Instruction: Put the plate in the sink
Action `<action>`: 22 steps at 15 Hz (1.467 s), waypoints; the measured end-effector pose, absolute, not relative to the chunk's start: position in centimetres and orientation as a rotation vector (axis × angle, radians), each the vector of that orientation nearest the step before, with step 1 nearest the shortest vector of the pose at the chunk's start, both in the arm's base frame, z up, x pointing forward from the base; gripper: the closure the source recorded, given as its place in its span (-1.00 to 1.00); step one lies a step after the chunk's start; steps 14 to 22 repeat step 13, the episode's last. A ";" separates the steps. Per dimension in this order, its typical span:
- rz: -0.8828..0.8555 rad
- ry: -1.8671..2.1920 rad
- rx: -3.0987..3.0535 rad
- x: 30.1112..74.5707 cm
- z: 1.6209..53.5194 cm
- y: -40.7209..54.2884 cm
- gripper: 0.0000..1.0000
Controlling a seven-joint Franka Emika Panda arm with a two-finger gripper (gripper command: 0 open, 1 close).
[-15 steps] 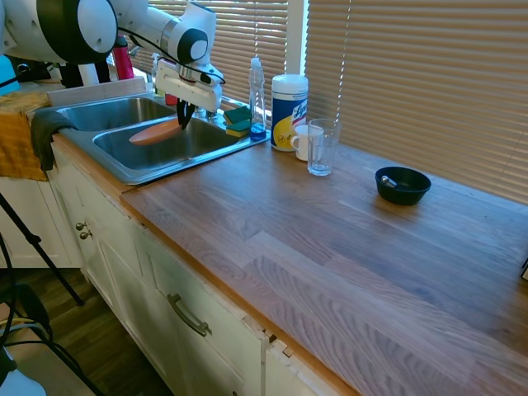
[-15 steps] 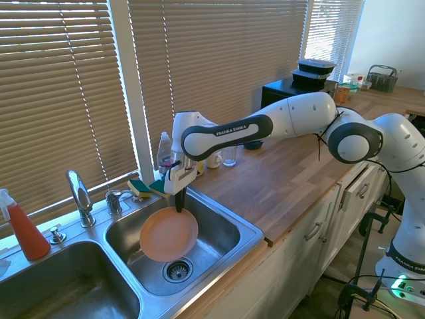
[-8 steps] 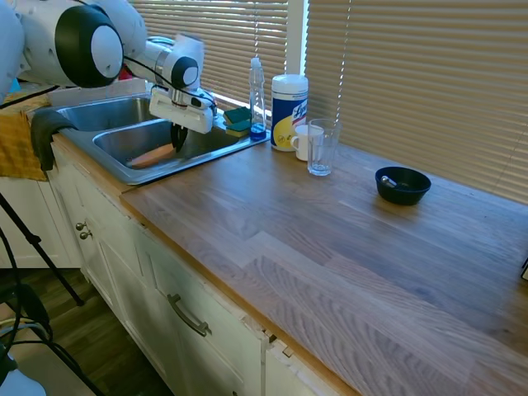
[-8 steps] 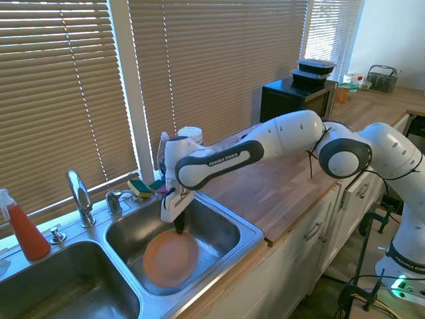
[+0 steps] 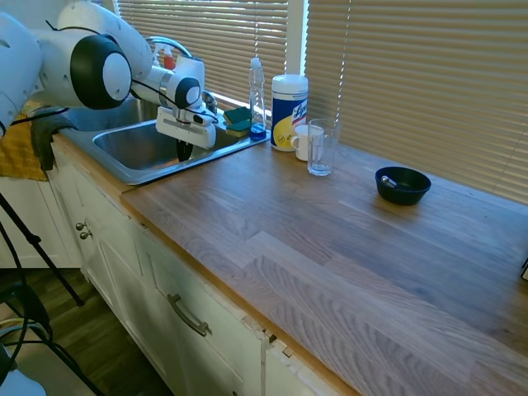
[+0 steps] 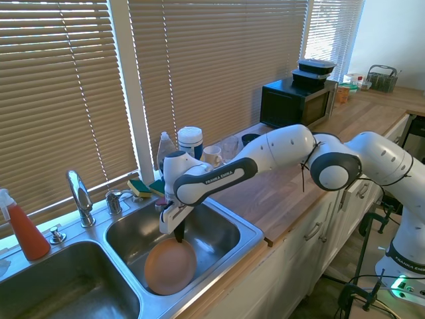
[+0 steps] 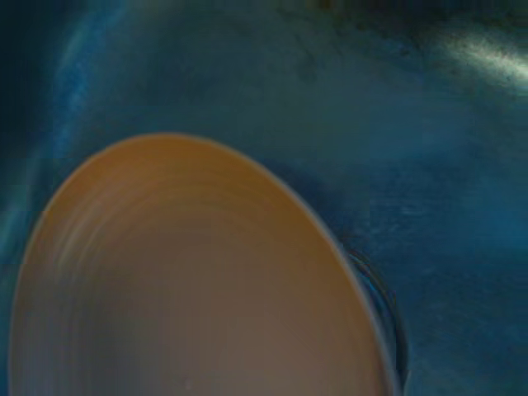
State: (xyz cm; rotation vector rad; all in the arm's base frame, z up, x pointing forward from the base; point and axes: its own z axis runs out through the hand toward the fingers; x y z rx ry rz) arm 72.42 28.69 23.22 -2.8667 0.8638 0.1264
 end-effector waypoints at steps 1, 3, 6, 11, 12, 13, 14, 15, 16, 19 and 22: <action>0.124 0.868 -2.867 72.6 23.0 28.5 -1.00; 0.123 0.871 -2.868 73.0 22.7 28.4 -1.00; 0.109 0.867 -2.867 73.4 23.5 28.4 -1.00; 0.077 0.860 -2.856 73.4 26.2 28.4 -1.00; 0.076 0.859 -2.857 73.1 27.0 28.3 -1.00; 0.077 0.856 -2.859 72.6 27.9 28.3 -1.00; 0.077 0.856 -2.859 72.6 27.9 28.3 -1.00; 0.077 0.856 -2.859 72.6 27.9 28.3 -1.00; 0.077 0.856 -2.859 72.6 27.9 28.3 -1.00; 0.077 0.856 -2.859 72.6 27.9 28.3 -1.00; 0.077 0.856 -2.859 72.6 27.9 28.3 -1.00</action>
